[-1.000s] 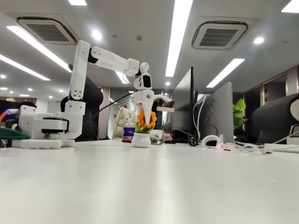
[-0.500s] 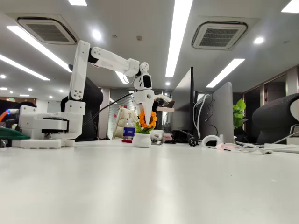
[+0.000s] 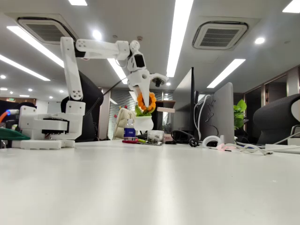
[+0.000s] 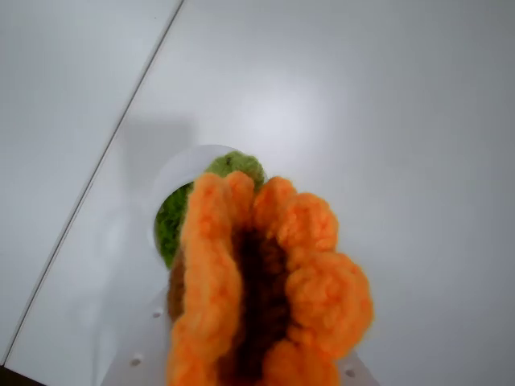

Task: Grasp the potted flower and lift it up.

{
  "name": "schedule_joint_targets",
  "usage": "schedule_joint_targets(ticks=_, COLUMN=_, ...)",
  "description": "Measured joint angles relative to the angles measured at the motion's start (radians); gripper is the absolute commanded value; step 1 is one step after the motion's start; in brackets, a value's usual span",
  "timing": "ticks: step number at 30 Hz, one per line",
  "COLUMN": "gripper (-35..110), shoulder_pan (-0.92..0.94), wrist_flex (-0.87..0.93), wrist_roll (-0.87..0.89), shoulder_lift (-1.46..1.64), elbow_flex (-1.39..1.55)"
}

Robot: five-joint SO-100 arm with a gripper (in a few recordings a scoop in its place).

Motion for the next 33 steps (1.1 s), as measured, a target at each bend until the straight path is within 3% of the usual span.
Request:
schedule_joint_targets(ticks=11, gripper=0, shoulder_pan=0.232, wrist_flex=0.183, wrist_roll=-0.098, shoulder_lift=0.423, elbow_flex=-0.002)
schedule_joint_targets(ticks=33, gripper=0, shoulder_pan=0.344, wrist_flex=0.189, wrist_roll=-0.218, shoulder_lift=0.976, elbow_flex=0.034)
